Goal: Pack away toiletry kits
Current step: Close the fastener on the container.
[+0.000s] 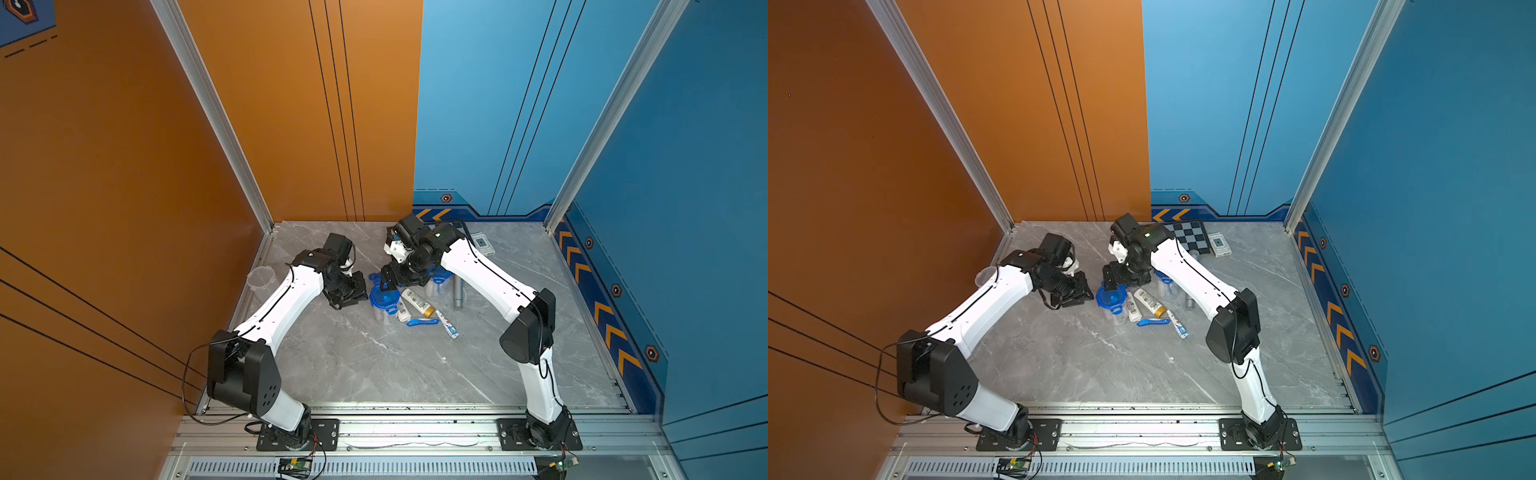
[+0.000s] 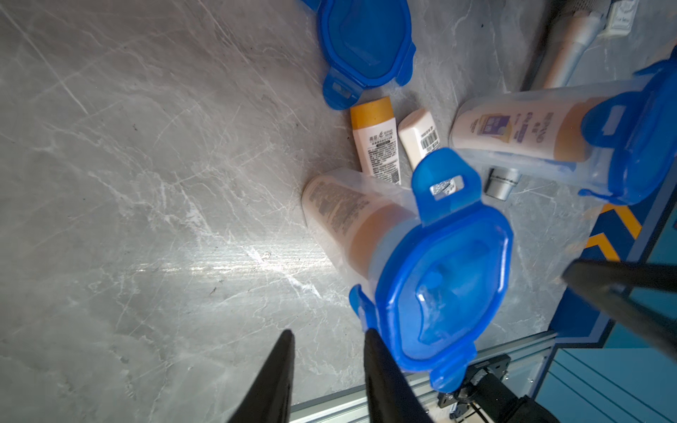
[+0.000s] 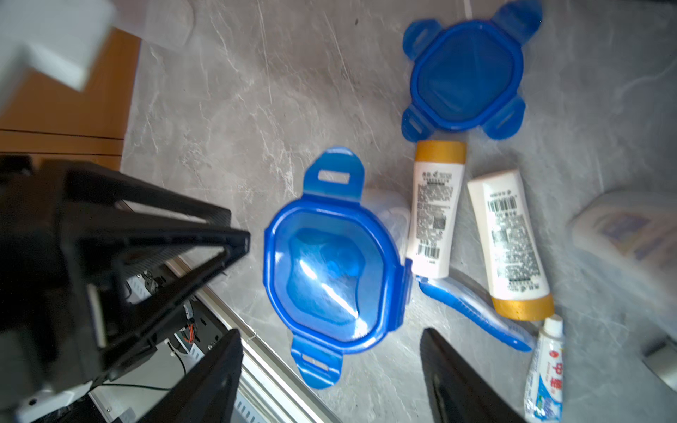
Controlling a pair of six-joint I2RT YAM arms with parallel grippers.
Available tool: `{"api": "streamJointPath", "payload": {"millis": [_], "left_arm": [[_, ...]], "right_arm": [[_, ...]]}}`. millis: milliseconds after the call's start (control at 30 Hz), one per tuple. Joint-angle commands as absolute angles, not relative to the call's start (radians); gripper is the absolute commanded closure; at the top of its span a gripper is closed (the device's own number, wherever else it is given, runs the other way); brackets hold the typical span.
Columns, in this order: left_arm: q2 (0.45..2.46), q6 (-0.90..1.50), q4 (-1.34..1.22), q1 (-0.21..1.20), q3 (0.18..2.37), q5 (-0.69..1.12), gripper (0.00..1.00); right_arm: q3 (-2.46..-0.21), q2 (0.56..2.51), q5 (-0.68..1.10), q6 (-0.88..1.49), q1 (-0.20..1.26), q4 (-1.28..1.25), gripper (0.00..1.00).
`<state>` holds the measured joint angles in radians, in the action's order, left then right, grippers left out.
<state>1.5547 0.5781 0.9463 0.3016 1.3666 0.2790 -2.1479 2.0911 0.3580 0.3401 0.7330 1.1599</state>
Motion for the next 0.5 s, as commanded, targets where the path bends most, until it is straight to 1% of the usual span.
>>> {"api": "streamJointPath", "payload": {"millis": [0, 100, 233, 467], "left_arm": [[1.601, 0.504, 1.006, 0.293, 1.457, 0.216, 0.76], [1.624, 0.482, 1.020, 0.288, 1.495, 0.184, 0.86], [1.657, 0.458, 1.033, 0.286, 1.518, 0.173, 0.95], [1.706, 0.443, 1.032, 0.292, 1.560, 0.158, 0.99]], "right_arm": [[-2.065, 2.001, 0.326, 0.340, 0.743, 1.218, 0.23], [-2.028, 1.970, 0.307, 0.345, 0.744, 1.218, 0.26], [-2.000, 1.942, 0.277, 0.366, 0.741, 1.218, 0.28], [-1.927, 1.927, 0.244, 0.389, 0.725, 1.217, 0.33]]}}
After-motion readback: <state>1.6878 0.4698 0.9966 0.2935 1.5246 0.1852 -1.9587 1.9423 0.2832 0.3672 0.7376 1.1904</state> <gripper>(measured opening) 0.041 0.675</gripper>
